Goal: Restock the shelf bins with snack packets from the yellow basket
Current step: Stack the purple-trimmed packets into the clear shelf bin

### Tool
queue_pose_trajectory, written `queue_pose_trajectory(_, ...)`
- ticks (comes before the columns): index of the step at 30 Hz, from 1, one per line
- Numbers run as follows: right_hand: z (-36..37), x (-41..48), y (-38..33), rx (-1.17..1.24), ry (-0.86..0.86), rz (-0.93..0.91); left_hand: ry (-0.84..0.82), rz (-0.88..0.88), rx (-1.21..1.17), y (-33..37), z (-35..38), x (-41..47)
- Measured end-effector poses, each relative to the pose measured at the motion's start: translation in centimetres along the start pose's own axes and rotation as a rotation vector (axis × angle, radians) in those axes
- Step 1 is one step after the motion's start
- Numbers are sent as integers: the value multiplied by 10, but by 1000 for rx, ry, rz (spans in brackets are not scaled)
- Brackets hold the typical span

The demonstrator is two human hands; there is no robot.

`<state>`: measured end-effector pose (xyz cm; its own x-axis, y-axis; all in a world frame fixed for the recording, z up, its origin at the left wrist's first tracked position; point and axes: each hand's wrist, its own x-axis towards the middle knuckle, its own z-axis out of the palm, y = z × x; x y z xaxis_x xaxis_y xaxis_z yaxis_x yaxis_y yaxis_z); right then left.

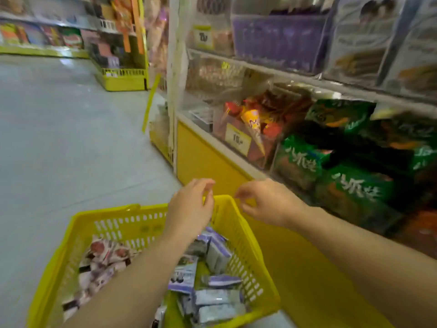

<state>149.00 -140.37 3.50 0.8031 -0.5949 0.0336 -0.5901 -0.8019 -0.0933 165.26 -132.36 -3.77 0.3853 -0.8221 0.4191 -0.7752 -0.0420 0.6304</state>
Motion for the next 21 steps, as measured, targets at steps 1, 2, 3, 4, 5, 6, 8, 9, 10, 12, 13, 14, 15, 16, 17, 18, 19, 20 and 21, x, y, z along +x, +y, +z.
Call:
queue_pose_trajectory(1,23,7,1,16,-78,-9,-37,-43,-3,-17,8,-6)
queue_pose_trajectory(2,45,12,2,33,-152,-18,-72,-82,-6,-33,16,-12)
queue_pose_trajectory(3,66,16,3,50,-222,-24,-116,-125,-12,-49,25,-19)
queue_pose_trajectory(4,86,18,4,65,-290,-28,-179,-179,-21,-64,33,-26)
queue_pose_trajectory(5,104,20,5,74,-358,-31,-264,-245,-39,-78,42,-33)
queue_pose_trajectory(6,121,21,4,77,-421,-35,-372,-311,-67,-90,50,-41)
queue_pose_trajectory(8,152,21,3,77,-532,-43,-642,-435,-120,-107,66,-56)
queue_pose_trajectory(9,165,20,3,74,-582,-51,-795,-483,-129,-113,72,-63)
queue_pose_trajectory(10,177,19,3,75,-634,-56,-954,-512,-126,-117,78,-69)
queue_pose_trajectory(12,195,18,4,80,-727,-46,-1211,-522,-93,-124,87,-78)
queue_pose_trajectory(13,202,17,6,79,-759,-35,-1285,-514,-71,-127,90,-83)
queue_pose_trajectory(14,208,17,7,75,-781,-25,-1332,-504,-55,-129,94,-87)
queue_pose_trajectory(15,214,17,8,71,-797,-17,-1359,-501,-51,-131,98,-91)
queue_pose_trajectory(16,218,17,9,72,-813,-9,-1369,-505,-65,-132,102,-96)
queue_pose_trajectory(17,223,18,9,80,-830,-1,-1361,-513,-91,-133,105,-99)
queue_pose_trajectory(18,226,19,9,92,-844,5,-1337,-524,-125,-134,108,-102)
queue_pose_trajectory(19,229,20,10,108,-848,14,-1297,-540,-164,-134,110,-104)
queue_pose_trajectory(20,231,21,11,130,-837,31,-1243,-561,-208,-134,112,-104)
queue_pose_trajectory(21,233,22,12,154,-813,52,-1183,-579,-252,-134,112,-103)
